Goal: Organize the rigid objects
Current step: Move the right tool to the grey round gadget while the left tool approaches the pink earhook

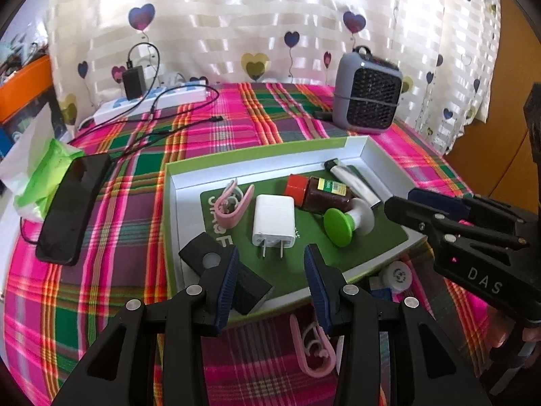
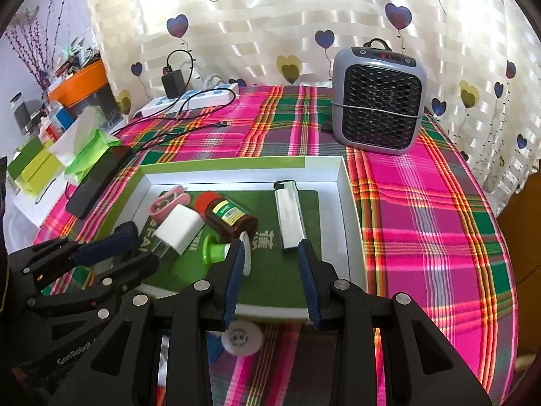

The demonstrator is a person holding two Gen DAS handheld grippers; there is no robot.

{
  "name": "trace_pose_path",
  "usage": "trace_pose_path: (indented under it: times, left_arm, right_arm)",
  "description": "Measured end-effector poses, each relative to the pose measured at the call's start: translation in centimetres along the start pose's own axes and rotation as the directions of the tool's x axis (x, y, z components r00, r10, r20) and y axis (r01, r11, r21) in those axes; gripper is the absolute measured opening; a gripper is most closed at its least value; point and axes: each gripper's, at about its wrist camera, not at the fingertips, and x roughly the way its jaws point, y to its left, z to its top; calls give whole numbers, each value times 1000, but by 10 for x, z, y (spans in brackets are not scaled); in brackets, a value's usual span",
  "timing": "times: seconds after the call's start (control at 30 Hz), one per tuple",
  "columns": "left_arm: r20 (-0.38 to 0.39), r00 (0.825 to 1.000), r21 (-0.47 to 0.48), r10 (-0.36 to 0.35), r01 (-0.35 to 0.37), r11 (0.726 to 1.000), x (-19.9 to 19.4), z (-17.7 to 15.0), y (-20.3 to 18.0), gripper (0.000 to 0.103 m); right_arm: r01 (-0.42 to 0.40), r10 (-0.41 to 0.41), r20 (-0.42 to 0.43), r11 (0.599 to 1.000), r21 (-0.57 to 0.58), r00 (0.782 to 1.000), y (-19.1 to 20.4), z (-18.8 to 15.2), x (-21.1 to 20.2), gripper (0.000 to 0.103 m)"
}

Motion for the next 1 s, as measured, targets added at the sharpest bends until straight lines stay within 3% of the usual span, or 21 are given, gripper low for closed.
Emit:
trace_pose_path:
  times: [0.33,1.0]
  left_arm:
    - [53,999,-30,-11,13,999,-36,-13,11,39]
    - [32,999,-74,-44,46,996,-61,-60,29,39]
  right_arm:
    - [-21,20,20,1000,14,1000,11,-27,-26,34]
    - [-97,96,-30,995,-27,995,51,-72,-38,34]
